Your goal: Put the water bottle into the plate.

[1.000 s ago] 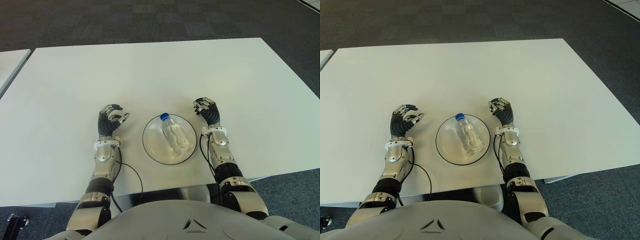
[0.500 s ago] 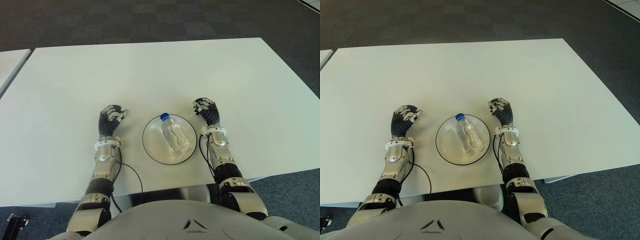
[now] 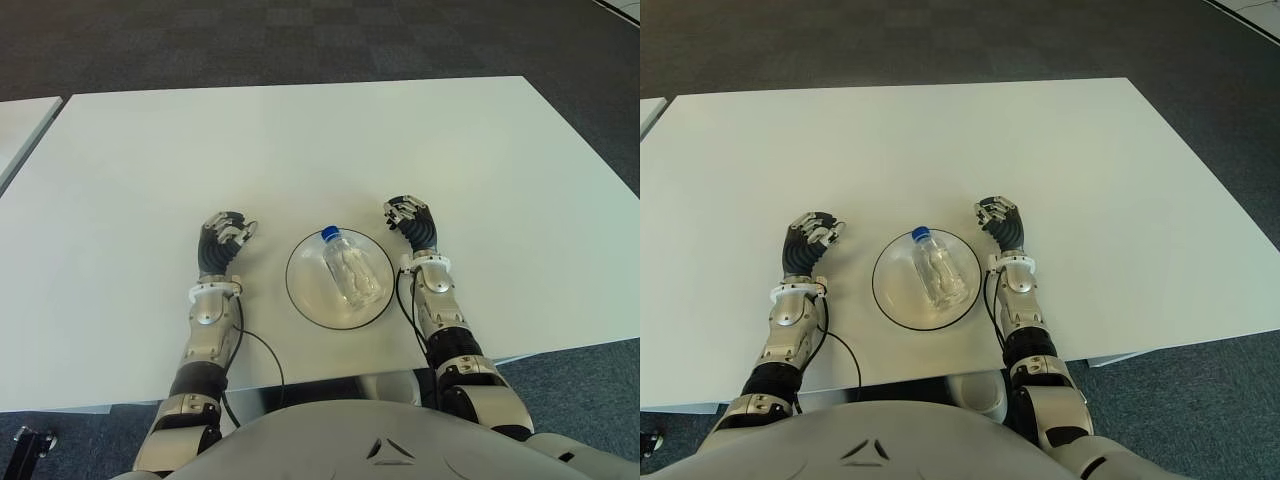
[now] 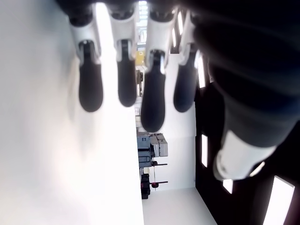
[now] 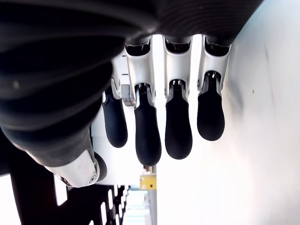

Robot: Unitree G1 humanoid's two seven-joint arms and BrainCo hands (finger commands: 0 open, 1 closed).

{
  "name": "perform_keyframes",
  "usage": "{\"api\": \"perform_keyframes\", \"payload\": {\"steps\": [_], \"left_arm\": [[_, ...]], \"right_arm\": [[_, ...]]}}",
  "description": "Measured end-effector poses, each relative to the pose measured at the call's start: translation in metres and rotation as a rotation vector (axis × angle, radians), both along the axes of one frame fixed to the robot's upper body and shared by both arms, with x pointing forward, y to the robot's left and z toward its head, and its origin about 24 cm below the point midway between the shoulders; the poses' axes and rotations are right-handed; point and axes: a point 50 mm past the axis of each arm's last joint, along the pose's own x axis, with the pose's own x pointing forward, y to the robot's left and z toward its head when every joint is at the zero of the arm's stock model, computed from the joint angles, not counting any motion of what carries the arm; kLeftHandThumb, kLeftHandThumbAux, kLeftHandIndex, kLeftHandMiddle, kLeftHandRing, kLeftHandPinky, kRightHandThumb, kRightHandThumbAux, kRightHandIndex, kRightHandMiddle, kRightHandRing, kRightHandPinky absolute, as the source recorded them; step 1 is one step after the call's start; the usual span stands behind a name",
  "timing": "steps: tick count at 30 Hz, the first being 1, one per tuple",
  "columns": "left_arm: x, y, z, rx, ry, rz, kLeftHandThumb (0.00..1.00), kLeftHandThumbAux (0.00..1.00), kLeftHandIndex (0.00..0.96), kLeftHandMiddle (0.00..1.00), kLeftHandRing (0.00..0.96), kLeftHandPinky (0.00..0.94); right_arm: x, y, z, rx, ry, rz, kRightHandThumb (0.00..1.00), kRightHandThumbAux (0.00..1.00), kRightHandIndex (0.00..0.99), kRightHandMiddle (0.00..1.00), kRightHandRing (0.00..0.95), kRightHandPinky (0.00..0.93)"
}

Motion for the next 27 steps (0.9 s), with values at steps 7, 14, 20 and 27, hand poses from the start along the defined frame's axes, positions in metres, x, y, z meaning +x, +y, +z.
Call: {"api": "perform_keyframes", "payload": {"steps": [7, 14, 20, 27], "left_arm": [[0.0004, -0.0013, 0.0, 0.0, 0.006, -0.012, 0.709, 0.713, 0.434, 0.601, 0.575, 0.567], [0.0012, -0.0025, 0.0002, 0.007, 0.014, -0.02, 0.71, 0.713, 0.434, 0.609, 0.584, 0.571], [0.0024, -0.0038, 0.0014, 0.014, 0.02, -0.029, 0.711, 0.713, 0.435, 0.608, 0.58, 0.564], [0.0035, -0.0056, 0.002, 0.026, 0.03, -0.041, 0.711, 0.714, 0.435, 0.608, 0.581, 0.576]], "right_arm": [[0.0, 0.0003, -0.0001, 0.0, 0.0, -0.003, 0.708, 0.729, 0.434, 0.609, 0.625, 0.635], [-0.0001, 0.0007, 0.0, 0.003, 0.0, -0.005, 0.708, 0.729, 0.434, 0.608, 0.626, 0.638], [-0.0001, 0.0008, -0.0001, 0.004, 0.0, -0.008, 0.708, 0.729, 0.434, 0.606, 0.626, 0.636], [-0.0001, 0.0003, -0.0001, -0.001, 0.0, -0.019, 0.708, 0.729, 0.433, 0.601, 0.623, 0.633]]}}
